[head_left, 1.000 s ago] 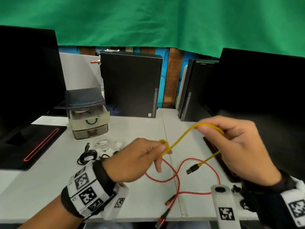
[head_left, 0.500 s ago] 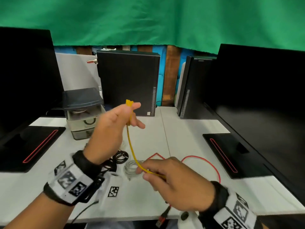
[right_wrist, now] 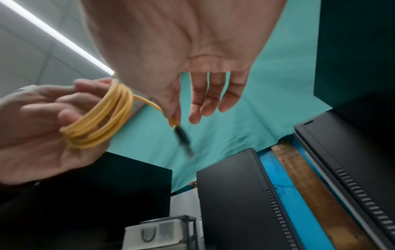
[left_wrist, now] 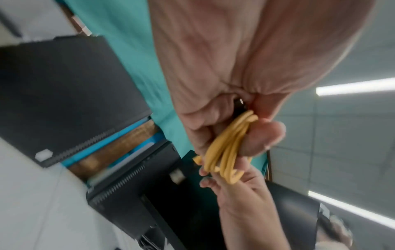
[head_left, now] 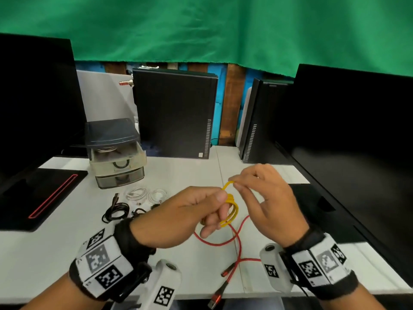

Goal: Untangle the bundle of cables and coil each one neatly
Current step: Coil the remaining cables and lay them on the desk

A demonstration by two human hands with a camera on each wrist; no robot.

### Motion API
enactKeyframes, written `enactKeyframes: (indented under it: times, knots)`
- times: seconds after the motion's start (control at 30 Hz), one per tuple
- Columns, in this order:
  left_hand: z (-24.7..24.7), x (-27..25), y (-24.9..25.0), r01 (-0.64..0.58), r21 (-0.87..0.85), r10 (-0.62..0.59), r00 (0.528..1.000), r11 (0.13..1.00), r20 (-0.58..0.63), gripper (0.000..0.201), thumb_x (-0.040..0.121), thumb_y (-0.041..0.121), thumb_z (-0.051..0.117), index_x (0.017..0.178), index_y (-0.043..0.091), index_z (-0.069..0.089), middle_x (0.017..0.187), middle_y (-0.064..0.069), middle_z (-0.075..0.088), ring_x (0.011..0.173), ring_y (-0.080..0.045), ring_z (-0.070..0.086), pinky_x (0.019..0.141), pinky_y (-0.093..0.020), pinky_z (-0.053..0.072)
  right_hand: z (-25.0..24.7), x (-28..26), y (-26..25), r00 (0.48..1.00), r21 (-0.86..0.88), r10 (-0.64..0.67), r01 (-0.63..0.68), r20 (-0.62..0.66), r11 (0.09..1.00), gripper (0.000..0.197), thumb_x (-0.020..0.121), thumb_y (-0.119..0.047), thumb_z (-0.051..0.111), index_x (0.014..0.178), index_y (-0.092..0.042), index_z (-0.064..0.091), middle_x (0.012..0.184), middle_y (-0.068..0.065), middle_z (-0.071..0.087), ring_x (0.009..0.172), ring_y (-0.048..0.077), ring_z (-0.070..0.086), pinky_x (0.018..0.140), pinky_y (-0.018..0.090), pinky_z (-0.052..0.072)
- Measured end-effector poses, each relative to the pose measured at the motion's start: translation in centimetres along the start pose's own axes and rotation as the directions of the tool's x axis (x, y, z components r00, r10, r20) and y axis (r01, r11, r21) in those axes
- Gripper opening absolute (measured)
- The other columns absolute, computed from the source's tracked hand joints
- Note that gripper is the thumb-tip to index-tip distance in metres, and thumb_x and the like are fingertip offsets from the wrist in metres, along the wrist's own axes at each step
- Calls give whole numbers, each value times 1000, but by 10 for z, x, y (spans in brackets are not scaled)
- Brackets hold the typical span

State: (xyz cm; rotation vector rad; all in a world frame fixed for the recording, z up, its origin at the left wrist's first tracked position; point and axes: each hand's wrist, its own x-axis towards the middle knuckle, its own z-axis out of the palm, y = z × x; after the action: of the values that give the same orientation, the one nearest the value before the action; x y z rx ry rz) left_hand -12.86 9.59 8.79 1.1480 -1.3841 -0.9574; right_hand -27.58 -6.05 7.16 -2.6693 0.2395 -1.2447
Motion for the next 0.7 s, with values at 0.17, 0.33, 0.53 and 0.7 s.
enactKeyframes:
  times: [0.17, 0.33, 0.53, 0.7]
  knots:
    - [2, 5, 5, -1, -470, -66, 990, 883, -126, 39, 95, 33, 46, 63, 14, 56, 62, -3, 40, 46, -10, 39, 59, -27, 48, 7, 0, -22, 944, 452, 218, -311, 246, 836, 17, 89, -16, 59, 96, -13, 73, 88, 1, 69, 79, 15, 65, 67, 32, 54]
    - [-11, 7, 3, 9, -563, -127, 977, 826, -171, 39, 92, 39, 51, 65, 13, 53, 67, -5, 39, 52, -12, 41, 58, -28, 49, 3, 4, -34, 827, 762, 360, -548, 431, 345, 20, 91, -11, 63, 103, 3, 69, 88, 19, 74, 77, 25, 72, 63, 32, 60]
    - [-17, 7, -3, 130, -618, -208, 977, 775, -55, 43, 95, 40, 47, 62, 14, 53, 67, -4, 41, 57, -11, 42, 48, -20, 43, -2, 8, -34, 779, 743, 401, -606, 482, 283, 9, 86, -10, 66, 89, -4, 71, 82, 17, 73, 75, 27, 72, 55, 29, 58]
    - [-8, 10, -7, 127, -622, -217, 974, 773, -71, 41, 93, 38, 49, 60, 13, 51, 69, -5, 40, 61, -13, 42, 55, -23, 44, 1, 10, -36, 716, 743, 577, -616, 393, 260, 13, 95, -2, 59, 87, -6, 70, 83, 14, 73, 72, 26, 70, 56, 30, 57]
